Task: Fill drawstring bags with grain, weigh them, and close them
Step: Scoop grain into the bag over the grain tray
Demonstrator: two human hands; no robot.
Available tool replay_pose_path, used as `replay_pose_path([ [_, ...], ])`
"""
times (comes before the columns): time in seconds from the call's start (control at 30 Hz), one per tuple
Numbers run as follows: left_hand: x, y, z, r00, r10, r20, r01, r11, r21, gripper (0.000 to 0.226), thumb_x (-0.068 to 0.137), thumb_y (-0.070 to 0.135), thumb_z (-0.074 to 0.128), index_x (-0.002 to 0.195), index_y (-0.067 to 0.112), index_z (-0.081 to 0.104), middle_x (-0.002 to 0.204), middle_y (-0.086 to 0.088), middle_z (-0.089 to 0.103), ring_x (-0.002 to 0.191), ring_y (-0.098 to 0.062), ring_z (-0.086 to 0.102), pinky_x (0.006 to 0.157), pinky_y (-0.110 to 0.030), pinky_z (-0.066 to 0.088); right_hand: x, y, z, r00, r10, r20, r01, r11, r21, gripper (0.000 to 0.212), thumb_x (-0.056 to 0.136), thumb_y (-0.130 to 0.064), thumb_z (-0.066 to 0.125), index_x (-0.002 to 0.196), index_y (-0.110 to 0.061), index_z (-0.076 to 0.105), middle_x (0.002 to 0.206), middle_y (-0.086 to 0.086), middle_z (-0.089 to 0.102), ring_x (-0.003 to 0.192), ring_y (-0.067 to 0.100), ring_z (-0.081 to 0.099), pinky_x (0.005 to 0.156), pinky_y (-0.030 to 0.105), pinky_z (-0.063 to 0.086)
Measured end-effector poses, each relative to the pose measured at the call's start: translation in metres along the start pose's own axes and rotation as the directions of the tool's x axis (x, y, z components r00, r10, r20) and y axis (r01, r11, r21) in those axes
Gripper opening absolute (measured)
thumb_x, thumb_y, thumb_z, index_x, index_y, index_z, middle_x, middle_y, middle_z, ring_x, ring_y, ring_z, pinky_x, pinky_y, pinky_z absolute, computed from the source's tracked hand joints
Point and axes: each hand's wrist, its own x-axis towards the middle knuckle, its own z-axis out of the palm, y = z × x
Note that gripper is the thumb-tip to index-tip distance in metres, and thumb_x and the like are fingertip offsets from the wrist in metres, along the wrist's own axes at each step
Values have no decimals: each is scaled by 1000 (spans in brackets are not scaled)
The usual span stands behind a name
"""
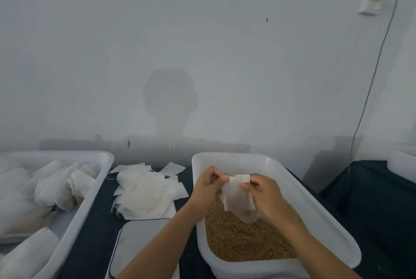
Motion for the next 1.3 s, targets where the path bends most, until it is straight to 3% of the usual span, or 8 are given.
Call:
replay_pose_path([
  [0.17,-15,8,-6,997,74,-13,-74,997,0,4,95,9,52,91,6,50,103,-7,62,73,-9,56,65,-19,49,-1,-16,-12,995,-88,-48,84,992,-91,46,88,-21,62,50,-24,35,50,-6,41,50,6,37,49,21,26],
  [0.37,-35,29,-18,998,57,20,-58,996,69,26,91,16,59,114,6,51,101,-4,64,94,-15,62,81,-26,54,-12,-44,-20,996,69,-50,-48,941,336,21,91,-17,60,82,0,70,80,17,69,79,37,65,73,51,52],
  [0.53,-63,46,-39,983,180,-48,-167,965,201,11,91,19,59,96,11,65,92,1,69,87,-11,67,71,-22,56,-27,-82,-11,991,116,74,-137,768,626,13,90,-19,60,87,-21,72,86,-4,73,85,17,68,71,33,58],
  [0.63,-81,53,-62,954,260,-147,-209,932,296,8,89,18,62,85,11,64,82,-3,68,80,-16,66,68,-29,56,-38,-105,11,982,113,151,-187,688,701,13,92,-20,58,95,-22,70,88,-3,73,84,15,69,72,36,59],
  [0.77,-104,44,-99,928,271,-257,-149,899,412,23,88,18,64,72,4,53,69,-9,57,68,-26,55,65,-42,51,-50,-128,55,973,132,187,-226,685,693,16,94,-17,56,89,-22,70,89,3,73,88,23,68,81,44,57],
  [0.93,-120,12,-136,923,165,-348,48,847,530,28,86,18,65,67,7,49,59,-2,47,59,-17,49,63,-44,52,-57,-129,123,982,140,130,-189,820,540,27,93,-15,55,93,11,61,91,28,63,89,41,59,72,43,49],
  [1.07,-119,-9,-151,935,38,-352,154,852,501,23,85,17,67,70,8,52,59,-2,52,58,-14,49,60,-33,47,-63,-123,150,995,79,61,-98,891,444,20,93,-15,56,85,4,61,81,15,64,79,28,60,73,42,49],
  [1.3,-110,-34,-151,894,190,-406,138,744,653,30,83,24,68,64,28,46,64,11,55,60,-3,47,53,-13,32,-65,-104,167,1000,17,-22,-7,925,380,27,91,-15,60,70,-2,51,62,11,55,56,14,44,58,41,40],
])
